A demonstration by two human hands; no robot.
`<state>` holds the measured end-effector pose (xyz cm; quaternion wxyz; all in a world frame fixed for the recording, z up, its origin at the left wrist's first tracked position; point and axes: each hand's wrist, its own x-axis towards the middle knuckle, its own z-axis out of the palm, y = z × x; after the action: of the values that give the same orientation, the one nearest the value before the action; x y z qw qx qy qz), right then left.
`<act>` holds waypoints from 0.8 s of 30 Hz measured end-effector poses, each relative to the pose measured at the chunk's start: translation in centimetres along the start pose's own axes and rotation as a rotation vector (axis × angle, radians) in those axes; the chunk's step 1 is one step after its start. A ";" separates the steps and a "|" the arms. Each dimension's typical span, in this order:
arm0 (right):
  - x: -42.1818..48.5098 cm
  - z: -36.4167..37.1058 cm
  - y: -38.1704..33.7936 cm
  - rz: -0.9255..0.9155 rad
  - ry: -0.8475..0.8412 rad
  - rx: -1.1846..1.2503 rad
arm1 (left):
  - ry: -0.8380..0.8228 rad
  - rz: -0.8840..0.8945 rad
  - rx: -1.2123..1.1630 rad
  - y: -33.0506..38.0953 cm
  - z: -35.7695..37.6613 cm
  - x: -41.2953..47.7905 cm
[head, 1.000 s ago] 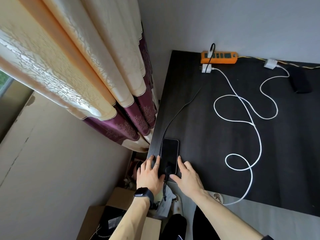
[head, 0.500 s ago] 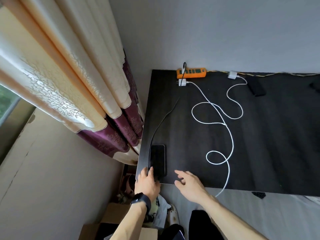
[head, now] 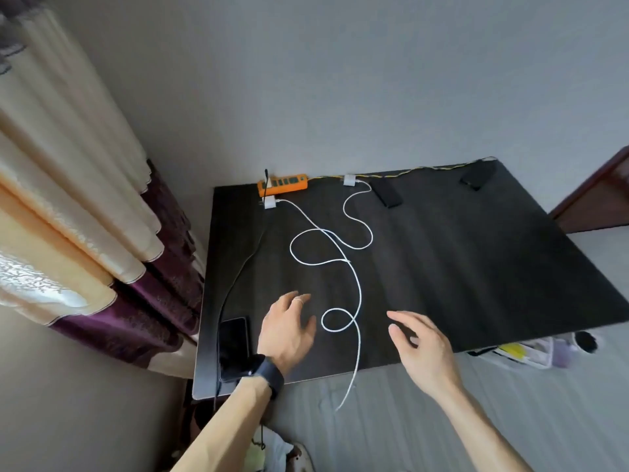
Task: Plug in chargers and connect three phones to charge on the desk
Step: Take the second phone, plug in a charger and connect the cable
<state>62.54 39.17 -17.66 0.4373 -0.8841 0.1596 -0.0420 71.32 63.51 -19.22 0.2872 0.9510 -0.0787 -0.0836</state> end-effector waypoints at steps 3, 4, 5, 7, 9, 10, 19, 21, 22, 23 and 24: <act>1.0 -4.1 1.6 -0.007 0.035 0.018 | 0.009 0.044 0.016 4.5 1.2 1.4; 1.5 -5.2 2.1 -0.013 0.044 0.011 | 0.004 0.051 0.019 5.7 1.6 1.7; 2.0 -6.2 2.4 -0.021 0.055 0.001 | -0.007 0.052 0.016 6.8 2.0 2.0; 2.9 -9.2 3.7 -0.036 0.082 -0.002 | -0.028 0.072 0.029 9.9 3.4 2.4; 3.7 -11.2 4.7 -0.054 0.090 -0.013 | -0.042 0.074 0.040 11.9 4.5 2.7; 4.0 -12.0 5.1 -0.059 0.086 -0.024 | -0.049 0.071 0.044 12.7 5.1 2.8; 8.7 -19.3 9.9 -0.060 0.028 -0.114 | -0.099 0.071 0.064 20.6 9.8 5.7; 10.5 -19.7 10.5 -0.060 0.018 -0.136 | -0.100 0.072 0.076 21.7 10.2 7.5; 11.4 -19.7 10.6 -0.060 0.013 -0.147 | -0.103 0.068 0.077 22.0 10.3 8.5; 12.5 -19.6 10.8 -0.058 0.004 -0.160 | -0.106 0.064 0.078 22.4 10.5 9.6; 13.7 -19.5 11.0 -0.054 -0.011 -0.175 | -0.115 0.058 0.080 22.6 10.7 10.9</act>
<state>68.63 13.78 -15.24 0.3579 -0.9231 0.1364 -0.0349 77.45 37.03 -16.62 0.2466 0.9526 -0.1260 -0.1263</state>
